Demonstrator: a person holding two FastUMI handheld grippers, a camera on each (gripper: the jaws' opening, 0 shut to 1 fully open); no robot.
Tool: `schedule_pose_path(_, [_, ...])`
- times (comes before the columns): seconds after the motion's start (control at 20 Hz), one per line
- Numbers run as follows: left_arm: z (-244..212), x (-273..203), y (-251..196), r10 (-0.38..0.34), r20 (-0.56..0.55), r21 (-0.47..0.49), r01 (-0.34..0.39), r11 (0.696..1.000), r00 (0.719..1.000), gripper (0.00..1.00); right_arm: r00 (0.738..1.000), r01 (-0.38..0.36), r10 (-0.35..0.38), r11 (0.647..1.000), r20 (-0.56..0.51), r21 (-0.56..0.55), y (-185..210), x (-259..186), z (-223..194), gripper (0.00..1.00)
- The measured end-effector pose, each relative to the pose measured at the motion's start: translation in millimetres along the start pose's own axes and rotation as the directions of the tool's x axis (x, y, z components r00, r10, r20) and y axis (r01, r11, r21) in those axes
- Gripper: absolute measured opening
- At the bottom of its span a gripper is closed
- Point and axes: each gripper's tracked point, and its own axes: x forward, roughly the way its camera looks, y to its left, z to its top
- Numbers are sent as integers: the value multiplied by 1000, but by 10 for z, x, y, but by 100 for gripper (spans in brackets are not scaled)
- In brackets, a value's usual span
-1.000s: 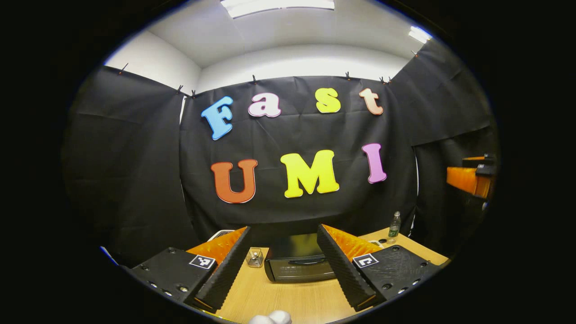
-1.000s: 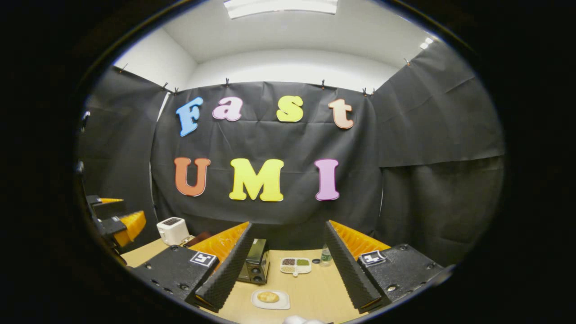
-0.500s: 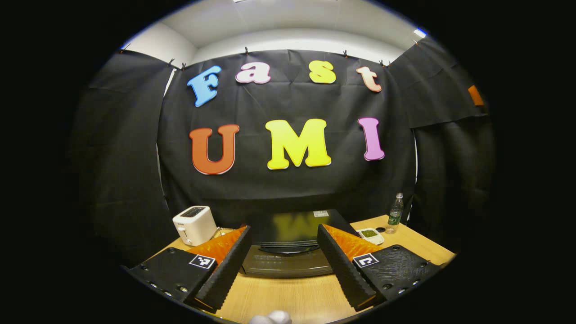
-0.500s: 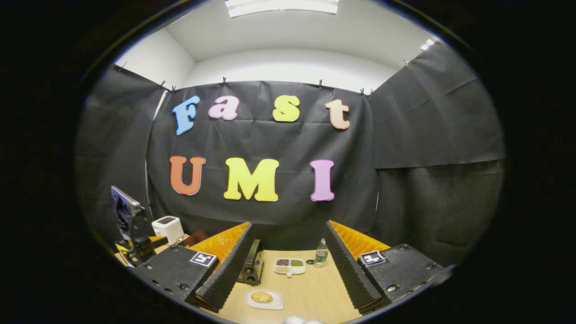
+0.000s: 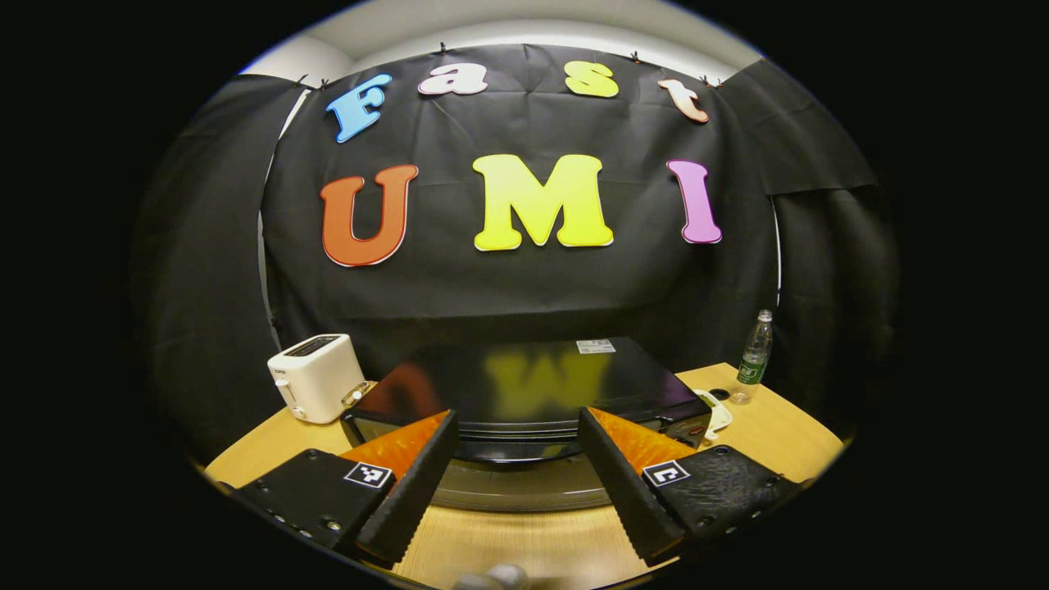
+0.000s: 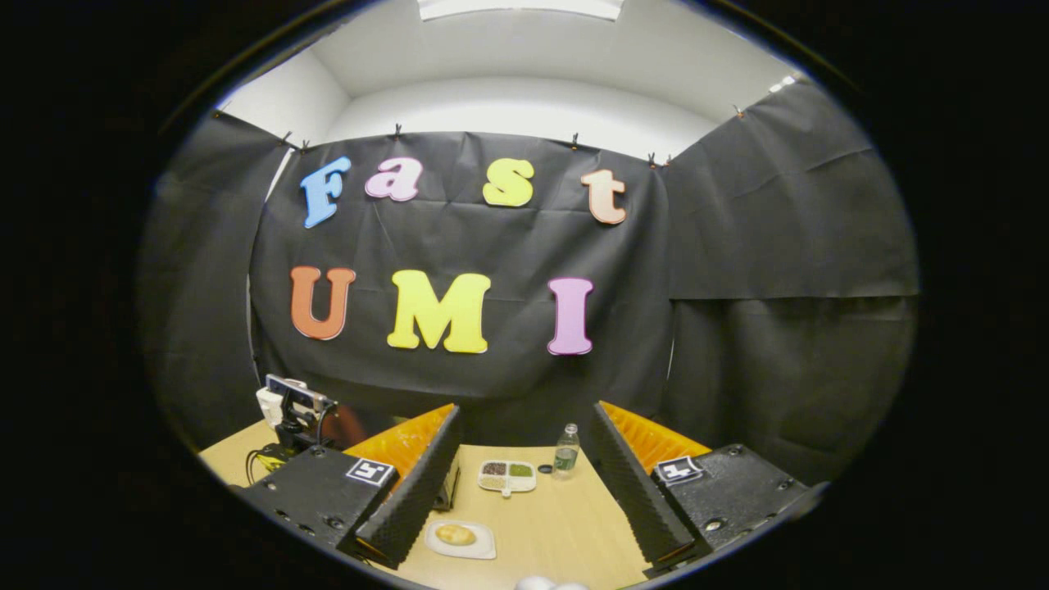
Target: Open the electric oven with the left hand, put the food in, and close the electric oven.
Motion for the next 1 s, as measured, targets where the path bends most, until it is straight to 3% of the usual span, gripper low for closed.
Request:
schedule_pose_path(0.2, [-86,129,44,16,-17,-7,-17,1000,1000,96,1000,-4,4,1000,-12,-8,31,41,-18,100])
schedule_pose_path(0.3, [-110,125,47,23,-22,-5,-23,1000,1000,89,1000,-4,3,1000,-13,-12,30,59,-33,100])
schedule_pose_path(0.35, [-143,119,54,23,-31,-5,-23,1000,999,96,1000,-2,2,1000,-15,-12,30,71,-36,100])
schedule_pose_path(1.0, [-354,-335,65,8,-65,10,-7,1000,998,98,999,-21,21,1000,-40,12,75,6,-174,100])
